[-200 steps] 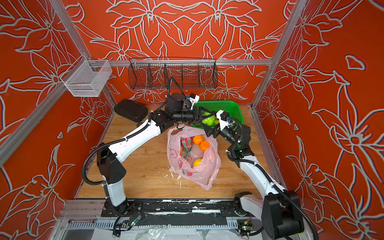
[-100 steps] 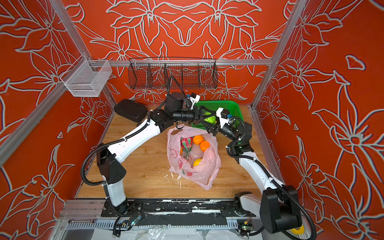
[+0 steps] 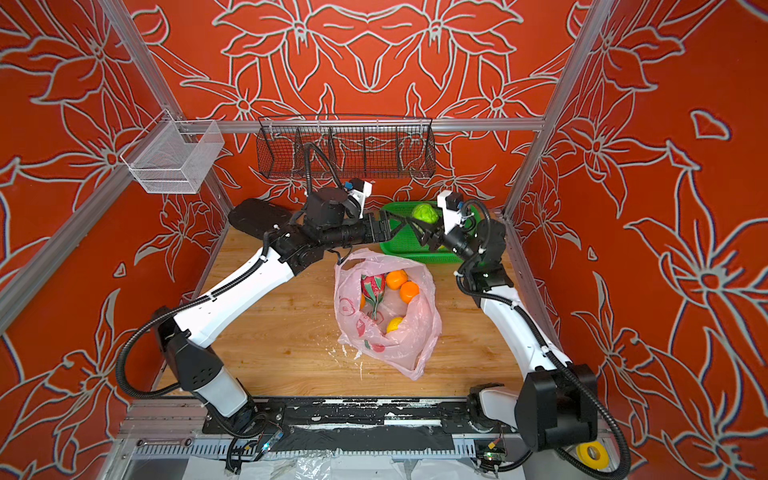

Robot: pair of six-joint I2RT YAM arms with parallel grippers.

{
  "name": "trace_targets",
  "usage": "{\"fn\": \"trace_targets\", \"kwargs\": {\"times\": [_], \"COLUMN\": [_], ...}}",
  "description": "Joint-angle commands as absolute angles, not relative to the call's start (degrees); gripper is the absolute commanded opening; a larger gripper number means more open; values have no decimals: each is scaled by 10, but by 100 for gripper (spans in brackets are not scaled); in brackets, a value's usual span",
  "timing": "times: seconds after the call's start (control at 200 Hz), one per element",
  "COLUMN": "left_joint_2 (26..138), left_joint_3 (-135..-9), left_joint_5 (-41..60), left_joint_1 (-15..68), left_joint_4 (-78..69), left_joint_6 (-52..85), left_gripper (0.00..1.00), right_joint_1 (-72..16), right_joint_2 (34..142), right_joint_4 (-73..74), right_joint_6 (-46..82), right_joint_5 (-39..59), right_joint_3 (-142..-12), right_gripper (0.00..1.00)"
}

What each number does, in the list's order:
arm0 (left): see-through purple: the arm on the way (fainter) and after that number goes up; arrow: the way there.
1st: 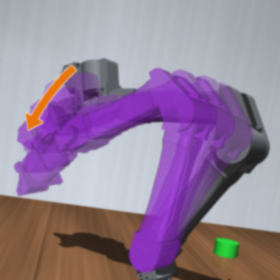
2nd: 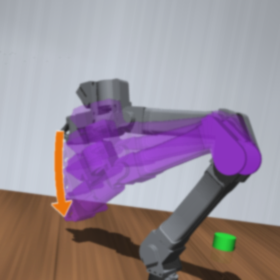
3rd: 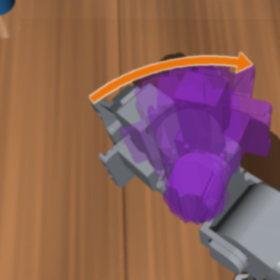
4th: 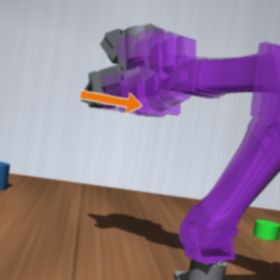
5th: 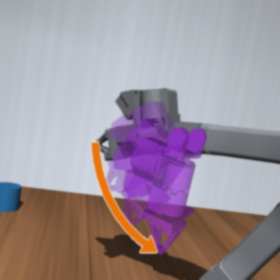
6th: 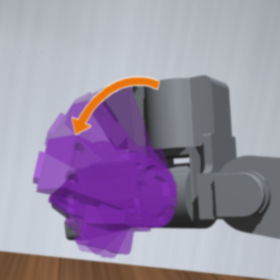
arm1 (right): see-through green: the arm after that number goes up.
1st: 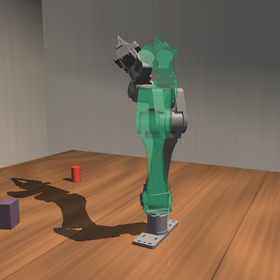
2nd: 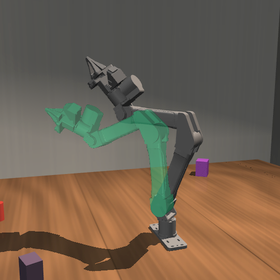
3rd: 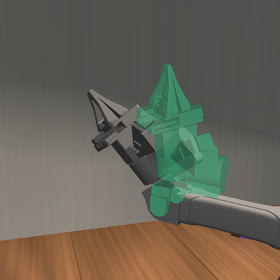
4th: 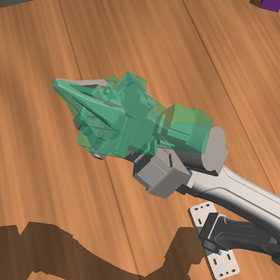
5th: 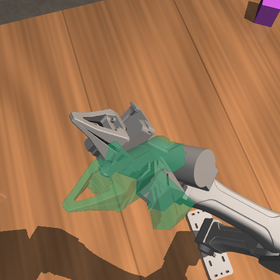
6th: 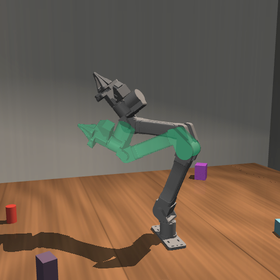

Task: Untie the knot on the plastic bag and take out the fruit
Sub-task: 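Lift the green apple out and carry it to the green basket with the right gripper, then lower the green apple into the basket and open the right gripper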

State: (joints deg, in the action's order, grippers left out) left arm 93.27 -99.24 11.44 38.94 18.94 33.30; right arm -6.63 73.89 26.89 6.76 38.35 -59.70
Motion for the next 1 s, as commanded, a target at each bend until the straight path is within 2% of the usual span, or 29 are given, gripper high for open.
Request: {"fn": "trace_targets", "kwargs": {"times": [0.0,0.125,0.31,0.606,0.996], "left_joint_2": [899,868,828,804,805], "left_joint_3": [-966,-930,-878,-837,-813], "left_joint_5": [70,91,79,41,12], "left_joint_1": [389,389,390,390,390], "left_joint_4": [200,196,188,197,203], "left_joint_6": [248,195,150,114,130], "left_gripper": [97,100,97,98,97], "right_joint_1": [-46,-22,15,23,-3], "right_joint_2": [793,867,993,1201,1406], "right_joint_4": [168,120,43,-129,-175], "right_joint_6": [99,138,200,196,297], "right_joint_5": [325,297,286,263,210], "right_joint_3": [-659,-727,-828,-1021,-1225], "right_gripper": [45,45,45,46,47]}}
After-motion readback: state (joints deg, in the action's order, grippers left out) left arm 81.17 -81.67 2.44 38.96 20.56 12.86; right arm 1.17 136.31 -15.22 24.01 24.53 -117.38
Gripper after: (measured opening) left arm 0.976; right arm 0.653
